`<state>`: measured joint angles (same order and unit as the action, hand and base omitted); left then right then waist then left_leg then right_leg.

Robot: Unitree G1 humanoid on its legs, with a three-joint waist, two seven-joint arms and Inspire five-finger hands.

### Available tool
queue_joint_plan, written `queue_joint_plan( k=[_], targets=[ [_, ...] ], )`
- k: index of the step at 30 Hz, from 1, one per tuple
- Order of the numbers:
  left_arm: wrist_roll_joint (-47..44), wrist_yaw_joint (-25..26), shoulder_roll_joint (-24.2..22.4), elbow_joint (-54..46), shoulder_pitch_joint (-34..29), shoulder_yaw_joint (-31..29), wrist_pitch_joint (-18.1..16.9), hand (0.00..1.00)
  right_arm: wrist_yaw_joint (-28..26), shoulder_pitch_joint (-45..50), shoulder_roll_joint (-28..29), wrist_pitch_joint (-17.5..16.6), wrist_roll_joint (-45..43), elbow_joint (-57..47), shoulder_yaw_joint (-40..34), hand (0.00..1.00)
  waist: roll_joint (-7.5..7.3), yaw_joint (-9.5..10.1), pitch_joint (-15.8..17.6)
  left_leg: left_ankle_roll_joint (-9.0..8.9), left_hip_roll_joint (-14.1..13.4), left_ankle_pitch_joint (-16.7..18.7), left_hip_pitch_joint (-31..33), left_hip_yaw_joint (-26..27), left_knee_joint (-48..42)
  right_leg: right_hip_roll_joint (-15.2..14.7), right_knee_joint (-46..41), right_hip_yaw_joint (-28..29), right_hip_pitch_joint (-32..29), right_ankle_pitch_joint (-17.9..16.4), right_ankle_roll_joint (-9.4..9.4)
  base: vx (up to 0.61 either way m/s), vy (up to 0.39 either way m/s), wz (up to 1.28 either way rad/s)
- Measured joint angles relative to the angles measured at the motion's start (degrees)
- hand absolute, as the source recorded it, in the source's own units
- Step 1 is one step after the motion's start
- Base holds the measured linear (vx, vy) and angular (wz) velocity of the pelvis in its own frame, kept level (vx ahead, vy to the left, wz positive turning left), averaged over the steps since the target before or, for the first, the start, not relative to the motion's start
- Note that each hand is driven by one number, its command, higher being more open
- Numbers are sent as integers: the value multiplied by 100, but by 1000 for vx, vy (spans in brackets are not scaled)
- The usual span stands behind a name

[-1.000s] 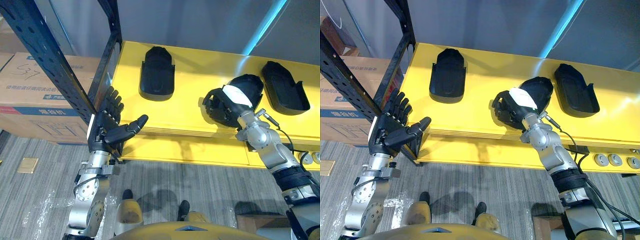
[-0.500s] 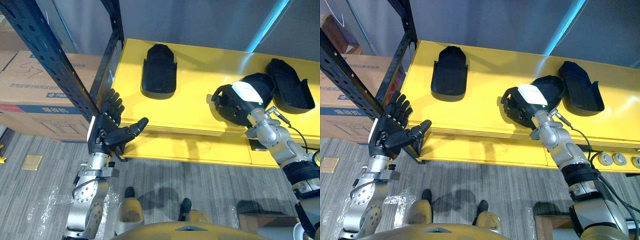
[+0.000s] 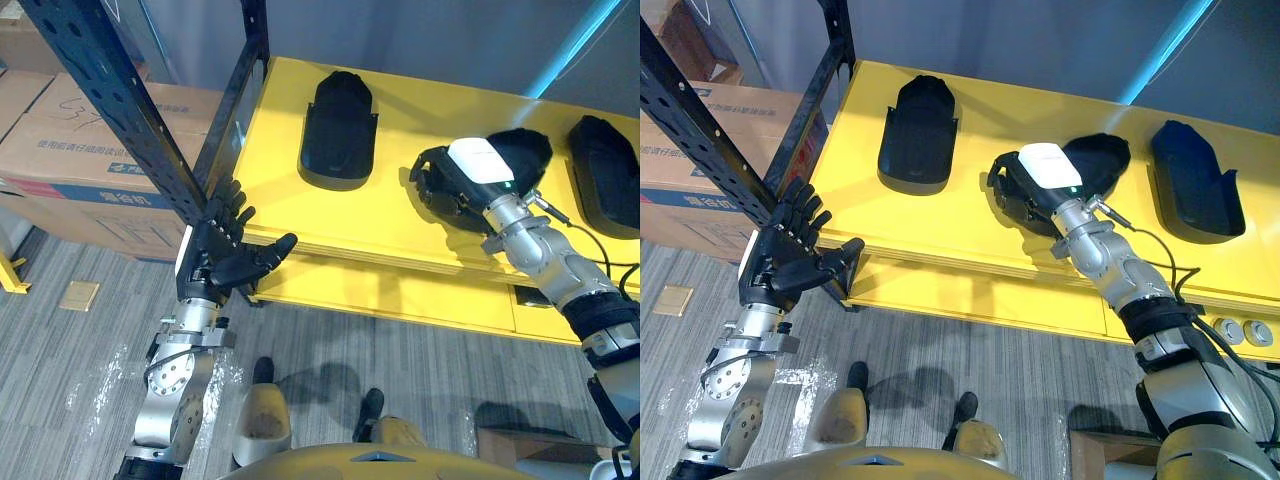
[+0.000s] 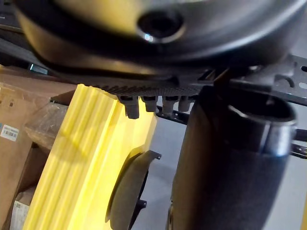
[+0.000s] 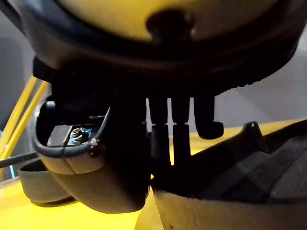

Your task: Walk over and take three plastic housings, then place them on the shelf

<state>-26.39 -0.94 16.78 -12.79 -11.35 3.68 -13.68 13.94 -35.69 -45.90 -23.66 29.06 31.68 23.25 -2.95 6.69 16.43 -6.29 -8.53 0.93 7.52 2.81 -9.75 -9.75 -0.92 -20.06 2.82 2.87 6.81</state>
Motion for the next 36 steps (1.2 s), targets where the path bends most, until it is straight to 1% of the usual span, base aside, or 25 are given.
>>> queue_joint_plan(
  k=[4,6,7,10,15,17,20,22,24,26,27,29,34,36],
  targets=[
    [0,1,0,0,8,0,-9,100,62,-75,0,-61,15,1,81,0,10,42,25,-3,-1,-14,-4,-4,16,7,2,-6,0,-8,-12,-3,0,1],
    [1,-1,0,1,8,0,-19,100,56,-143,0,-41,183,1,109,0,9,50,26,-5,0,-34,-11,-4,26,8,3,-9,-1,-8,-13,0,0,0],
    [1,-3,0,1,8,0,-19,100,56,-148,0,-35,208,1,109,100,9,50,26,-5,-1,-36,-13,-4,30,9,3,-8,-1,-8,-13,0,0,0],
    [1,-67,2,61,17,2,-54,100,25,-147,0,140,206,-14,109,100,7,69,26,-7,4,-87,-62,0,124,9,3,-6,5,-9,-14,0,0,0],
    [2,-68,14,125,6,15,-121,100,12,26,0,316,199,-131,33,100,-15,68,21,-22,-4,-170,-213,58,335,15,3,29,34,-15,-25,-7,-5,-3],
    [2,-68,22,124,2,41,-140,100,15,241,0,335,197,-256,-142,100,-34,70,21,-22,-4,-215,-273,83,431,16,3,51,33,-19,-31,7,-9,-7],
    [2,-62,20,113,-57,42,-154,100,-28,749,0,355,191,-537,-589,100,-79,69,-6,-27,13,-277,-416,185,611,-7,-1,103,41,-19,-30,15,-1,-10],
    [1,-51,20,86,-108,37,-154,100,-28,1221,0,424,140,-742,-976,100,-134,37,-54,-24,27,-299,-466,216,698,-20,0,120,37,-19,-29,19,9,-6],
    [1,-34,17,14,-225,15,-156,100,-27,1507,0,464,113,-866,-1210,100,-178,-10,-106,-31,37,-318,-517,251,782,-30,2,144,31,-21,-27,13,4,-6],
    [0,-32,8,-113,-377,25,-154,100,-49,1826,1,501,89,-1101,-1475,100,-193,-70,-129,-31,45,-338,-572,286,848,-39,2,157,24,-21,-26,15,2,-8],
    [0,-35,1,-122,-451,60,-151,100,-101,2013,2,539,90,-1265,-1624,100,-184,-95,-152,-34,48,-347,-618,329,895,-42,3,187,22,-22,-24,18,1,-12],
    [0,-33,-15,-131,-503,68,-138,100,-195,2299,2,552,89,-1572,-1838,100,-156,-208,-206,-27,49,-356,-620,332,904,-42,11,188,17,-22,-23,5,0,-4],
    [1,-49,-78,-137,-502,197,-88,100,-621,2596,73,550,-119,-2183,-1944,100,-64,-313,-414,-41,12,-349,-696,482,930,-15,13,323,-23,-20,-20,1,-5,-15],
    [6,-61,-109,-140,-496,244,-59,100,-782,2605,141,549,-129,-2382,-1944,100,-18,-408,-509,-43,6,-349,-706,495,936,-8,18,337,-24,-20,-19,-11,-7,-6]
  ],
)
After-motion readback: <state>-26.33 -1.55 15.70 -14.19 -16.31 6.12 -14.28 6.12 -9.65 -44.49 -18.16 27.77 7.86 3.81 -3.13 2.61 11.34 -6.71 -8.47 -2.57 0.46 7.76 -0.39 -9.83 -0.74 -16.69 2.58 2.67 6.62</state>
